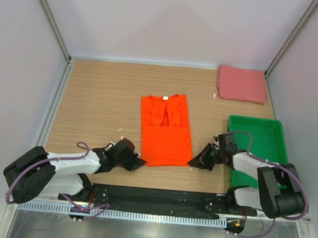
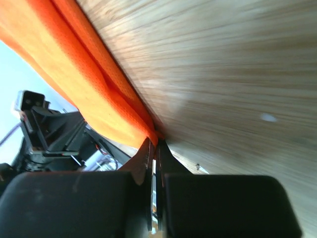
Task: Fold and stack the t-shirts
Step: Fold the tshirt
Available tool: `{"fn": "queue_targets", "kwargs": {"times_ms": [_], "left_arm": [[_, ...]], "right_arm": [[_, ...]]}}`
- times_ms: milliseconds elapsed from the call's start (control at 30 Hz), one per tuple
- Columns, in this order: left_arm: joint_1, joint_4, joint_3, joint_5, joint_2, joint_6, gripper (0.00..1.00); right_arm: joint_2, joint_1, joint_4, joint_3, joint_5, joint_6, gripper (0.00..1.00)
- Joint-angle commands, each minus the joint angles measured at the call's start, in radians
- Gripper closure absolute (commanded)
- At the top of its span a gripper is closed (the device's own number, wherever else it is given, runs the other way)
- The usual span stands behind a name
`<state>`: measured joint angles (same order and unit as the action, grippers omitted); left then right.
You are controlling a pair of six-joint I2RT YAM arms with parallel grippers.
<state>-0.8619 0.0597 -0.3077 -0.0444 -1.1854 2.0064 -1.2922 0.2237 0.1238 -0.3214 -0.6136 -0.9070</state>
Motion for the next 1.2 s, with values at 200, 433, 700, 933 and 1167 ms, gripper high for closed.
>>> {"fn": "queue_targets", "kwargs": {"times_ms": [200,433,700,933,1167], "left_arm": [[0.052,0.417,-0.132,-0.089,0.156,-0.297,1.0],[0.05,0.537,-0.114,0.013,0.312,-0.333,1.0],[0.015,0.678,-0.053,0.078,0.561,-0.324,1.0],[0.011,0.845,-0.062,0.113,0.8,-0.299,1.0],[0.011,1.055,-0.143,0.12,0.979,-0.308,1.0]], "right_arm": [[0.134,0.129,0.146,-0.042,0.083,0.092,0.99],[0.254,0.192,0.224,-0.045,0.08,0.027,0.99],[0.405,0.42,0.246,-0.015,0.162,-0.144,0.99],[0.522,0.629,0.298,-0.008,0.267,-0.294,0.99],[0.593,0.847,0.339,-0.057,0.368,-0.429,0.99]]}}
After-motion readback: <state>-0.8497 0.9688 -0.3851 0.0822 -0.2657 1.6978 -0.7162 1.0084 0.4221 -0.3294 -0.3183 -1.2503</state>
